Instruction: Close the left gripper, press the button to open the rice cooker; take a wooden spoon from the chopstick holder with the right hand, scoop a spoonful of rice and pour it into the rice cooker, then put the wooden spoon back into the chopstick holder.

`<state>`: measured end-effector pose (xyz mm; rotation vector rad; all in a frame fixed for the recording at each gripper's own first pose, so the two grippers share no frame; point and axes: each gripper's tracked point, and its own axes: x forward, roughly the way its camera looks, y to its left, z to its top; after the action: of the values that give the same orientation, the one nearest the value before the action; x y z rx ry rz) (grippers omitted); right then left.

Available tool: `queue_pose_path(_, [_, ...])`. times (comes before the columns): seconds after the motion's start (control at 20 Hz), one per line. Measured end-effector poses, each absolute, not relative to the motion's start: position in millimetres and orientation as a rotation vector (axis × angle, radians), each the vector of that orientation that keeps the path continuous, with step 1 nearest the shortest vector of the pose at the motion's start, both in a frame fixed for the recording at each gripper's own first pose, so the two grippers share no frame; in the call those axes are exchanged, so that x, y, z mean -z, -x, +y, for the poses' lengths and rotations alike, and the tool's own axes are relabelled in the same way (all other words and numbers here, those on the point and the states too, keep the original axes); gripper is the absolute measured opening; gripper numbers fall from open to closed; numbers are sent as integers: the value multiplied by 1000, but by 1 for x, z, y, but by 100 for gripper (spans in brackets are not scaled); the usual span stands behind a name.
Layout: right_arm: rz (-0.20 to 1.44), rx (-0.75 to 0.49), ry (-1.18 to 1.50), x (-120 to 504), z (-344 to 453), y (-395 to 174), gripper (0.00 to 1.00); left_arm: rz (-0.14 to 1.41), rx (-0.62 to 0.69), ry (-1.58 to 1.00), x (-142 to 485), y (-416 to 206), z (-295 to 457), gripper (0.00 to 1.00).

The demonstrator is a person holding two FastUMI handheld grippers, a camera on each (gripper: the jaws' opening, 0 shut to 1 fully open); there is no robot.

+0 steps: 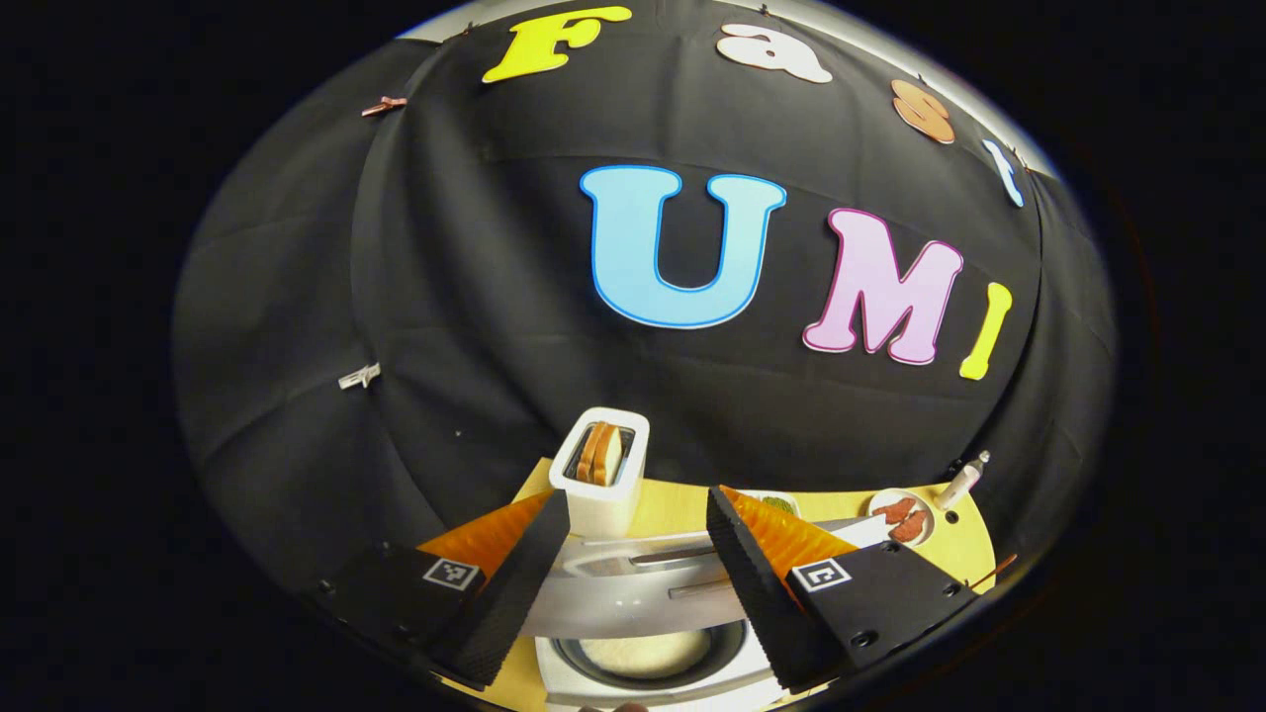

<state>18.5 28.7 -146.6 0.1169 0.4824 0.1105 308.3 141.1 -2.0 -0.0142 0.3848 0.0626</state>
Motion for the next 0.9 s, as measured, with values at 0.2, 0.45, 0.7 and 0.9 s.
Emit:
queue_pose_path(0.2, [488,-136,-90,149,29,-10,99,403,-69,-7,44,-271,132,99])
queue_pose_path(0.45, [520,-166,-62,161,30,0,99,408,-76,-10,96,-243,126,99])
queue_pose_path(0.7, [527,-183,-33,167,35,3,99,421,-99,8,133,-233,126,99])
queue_pose_path(0.9, [535,-204,-4,173,40,7,99,473,-113,-30,165,-227,125,100])
